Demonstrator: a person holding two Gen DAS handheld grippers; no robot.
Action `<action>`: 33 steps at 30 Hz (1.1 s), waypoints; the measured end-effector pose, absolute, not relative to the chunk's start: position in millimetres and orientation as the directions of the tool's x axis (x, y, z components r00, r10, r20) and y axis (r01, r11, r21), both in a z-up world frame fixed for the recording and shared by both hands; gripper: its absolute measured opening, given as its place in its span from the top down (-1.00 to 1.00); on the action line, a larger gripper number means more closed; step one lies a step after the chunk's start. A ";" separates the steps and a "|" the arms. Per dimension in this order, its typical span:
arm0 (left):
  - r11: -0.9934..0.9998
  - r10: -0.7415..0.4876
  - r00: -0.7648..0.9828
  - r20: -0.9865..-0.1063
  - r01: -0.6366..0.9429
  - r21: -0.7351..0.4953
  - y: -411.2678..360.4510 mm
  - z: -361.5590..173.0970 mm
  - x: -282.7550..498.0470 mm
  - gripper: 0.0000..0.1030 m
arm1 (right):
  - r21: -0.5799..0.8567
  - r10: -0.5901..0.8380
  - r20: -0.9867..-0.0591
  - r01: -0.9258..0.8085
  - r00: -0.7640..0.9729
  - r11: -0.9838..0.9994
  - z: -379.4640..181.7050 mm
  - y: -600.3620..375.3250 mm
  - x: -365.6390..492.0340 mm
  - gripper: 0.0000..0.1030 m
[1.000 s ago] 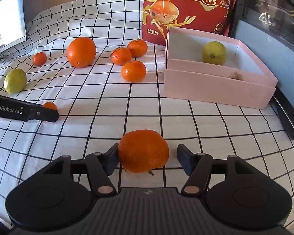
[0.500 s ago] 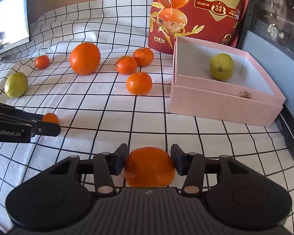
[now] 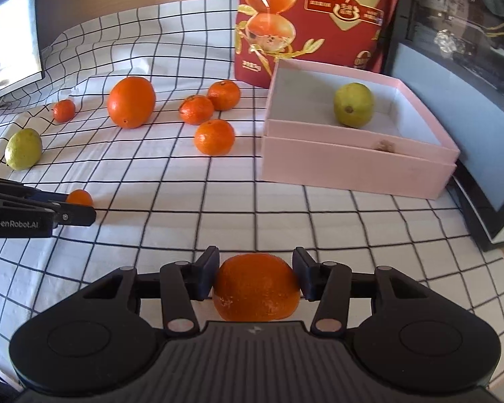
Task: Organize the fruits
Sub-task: 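Carry both fruits over the pink box and open both grippers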
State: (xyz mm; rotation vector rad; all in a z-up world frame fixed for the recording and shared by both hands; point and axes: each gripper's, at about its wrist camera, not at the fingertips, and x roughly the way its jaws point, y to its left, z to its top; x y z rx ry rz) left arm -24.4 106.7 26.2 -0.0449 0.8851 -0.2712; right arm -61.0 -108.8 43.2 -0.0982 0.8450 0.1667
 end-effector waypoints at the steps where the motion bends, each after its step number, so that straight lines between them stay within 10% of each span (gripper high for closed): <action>1: 0.962 -0.264 0.596 -0.758 0.219 -0.163 105.3 26.7 -23.7 0.36 | -0.023 0.103 -0.750 -0.181 0.653 0.983 44.0 -112.4 -62.3 0.07; 14: 0.889 -0.442 0.711 -0.546 0.430 -0.159 18.9 137.5 42.7 0.37 | -0.117 0.017 -0.564 -0.101 0.825 0.988 117.2 -170.7 -27.8 0.07; 33: 0.902 -0.380 0.665 -0.643 0.420 -0.099 -87.9 137.9 164.3 0.36 | -0.062 0.042 -0.612 -0.101 0.790 0.993 100.2 -214.6 87.5 0.07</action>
